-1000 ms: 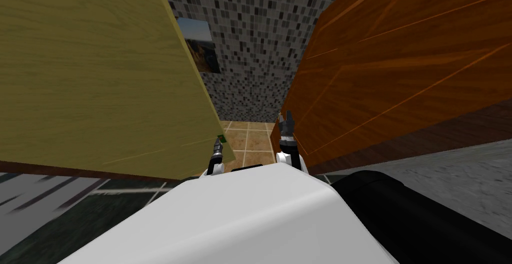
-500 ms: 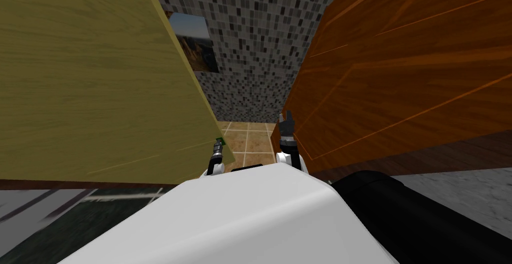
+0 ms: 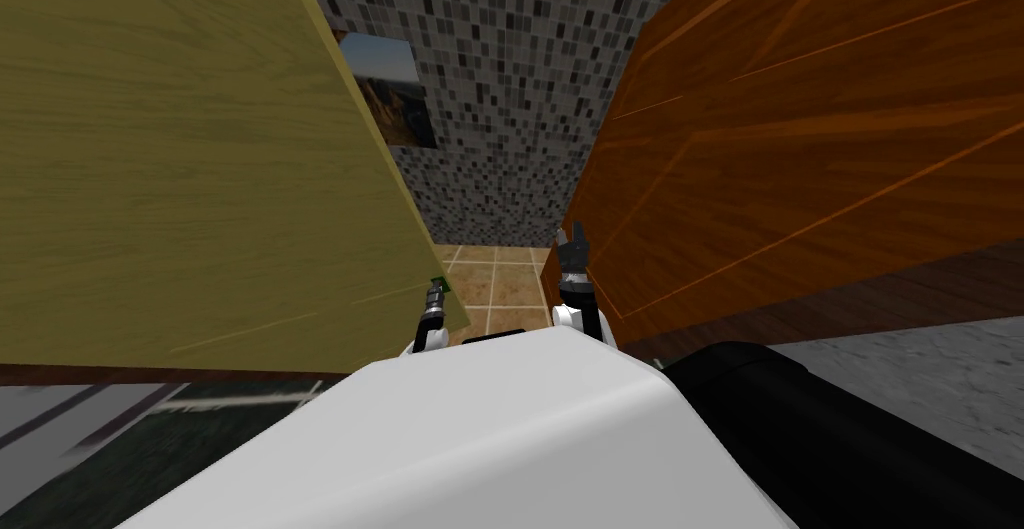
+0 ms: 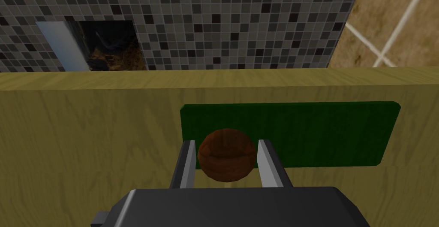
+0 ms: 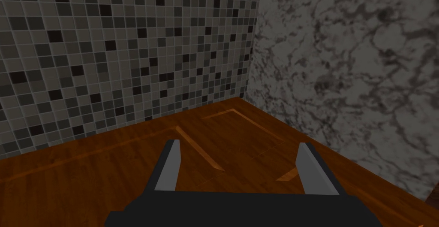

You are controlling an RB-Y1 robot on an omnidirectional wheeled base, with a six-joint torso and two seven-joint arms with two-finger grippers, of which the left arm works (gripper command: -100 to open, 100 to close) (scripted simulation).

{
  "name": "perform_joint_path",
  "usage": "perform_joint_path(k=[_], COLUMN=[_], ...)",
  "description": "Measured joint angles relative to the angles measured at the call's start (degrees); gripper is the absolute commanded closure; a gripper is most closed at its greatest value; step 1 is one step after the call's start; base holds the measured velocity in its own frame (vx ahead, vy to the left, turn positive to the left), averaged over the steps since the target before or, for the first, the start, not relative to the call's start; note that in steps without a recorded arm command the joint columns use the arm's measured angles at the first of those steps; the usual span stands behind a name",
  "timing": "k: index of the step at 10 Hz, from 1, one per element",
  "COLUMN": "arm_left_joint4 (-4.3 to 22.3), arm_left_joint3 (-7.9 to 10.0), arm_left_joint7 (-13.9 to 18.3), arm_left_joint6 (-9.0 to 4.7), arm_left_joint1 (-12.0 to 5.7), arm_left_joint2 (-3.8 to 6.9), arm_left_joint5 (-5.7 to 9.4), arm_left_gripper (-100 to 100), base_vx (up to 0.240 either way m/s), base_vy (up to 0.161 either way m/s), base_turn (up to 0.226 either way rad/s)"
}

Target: Push the door open

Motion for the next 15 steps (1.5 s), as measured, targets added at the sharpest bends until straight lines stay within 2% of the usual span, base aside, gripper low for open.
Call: perform_joint_path(k=[1, 2, 3, 5, 7, 8, 9, 10, 12, 13, 14, 15], arm_left_joint4=[1.1, -0.3, 0.0, -2.9, -3.1, -1.8, 0.3, -1.6, -4.8, -3.0, -4.1, -3.4], arm_left_joint3=[0.54, 0.87, 1.48, 2.83, 4.63, 5.63, 6.61, 6.98, 7.65, 8.21, 8.84, 9.58], arm_left_joint7=[-0.1, -0.5, -0.8, -2.0, -3.1, -3.4, -3.7, -4.2, -5.0, -5.1, -5.8, -6.0], arm_left_joint6=[-0.58, -0.31, -0.44, 0.73, 0.82, 0.33, -1.17, -0.95, 0.59, 0.03, 0.22, -0.18], arm_left_joint1=[-0.17, 0.65, 0.34, 2.05, 2.04, 1.21, 0.25, 1.59, 3.18, 2.38, 3.19, 3.09], arm_left_joint2=[0.11, 0.04, 0.21, 0.14, 0.30, 0.55, 0.62, 0.56, 0.31, 0.50, 0.03, 0.26], arm_left_joint5=[0.50, 0.72, 1.21, 2.32, 3.71, 4.50, 5.22, 5.49, 6.06, 6.54, 6.99, 7.61], arm_left_gripper=[100, 100, 100, 100, 100, 100, 100, 100, 100, 100, 100, 100], base_vx=[0.117, 0.135, 0.163, 0.185, 0.203, 0.194, 0.140, 0.052, 0.083, 0.112, 0.141, 0.136], base_vy=[-0.019, -0.017, 0.012, 0.014, 0.004, 0.020, 0.012, 0.007, 0.006, 0.003, -0.004, 0.005], base_turn=[-0.001, -0.031, -0.062, -0.066, -0.052, -0.062, -0.024, 0.007, -0.047, -0.035, -0.047, -0.050])
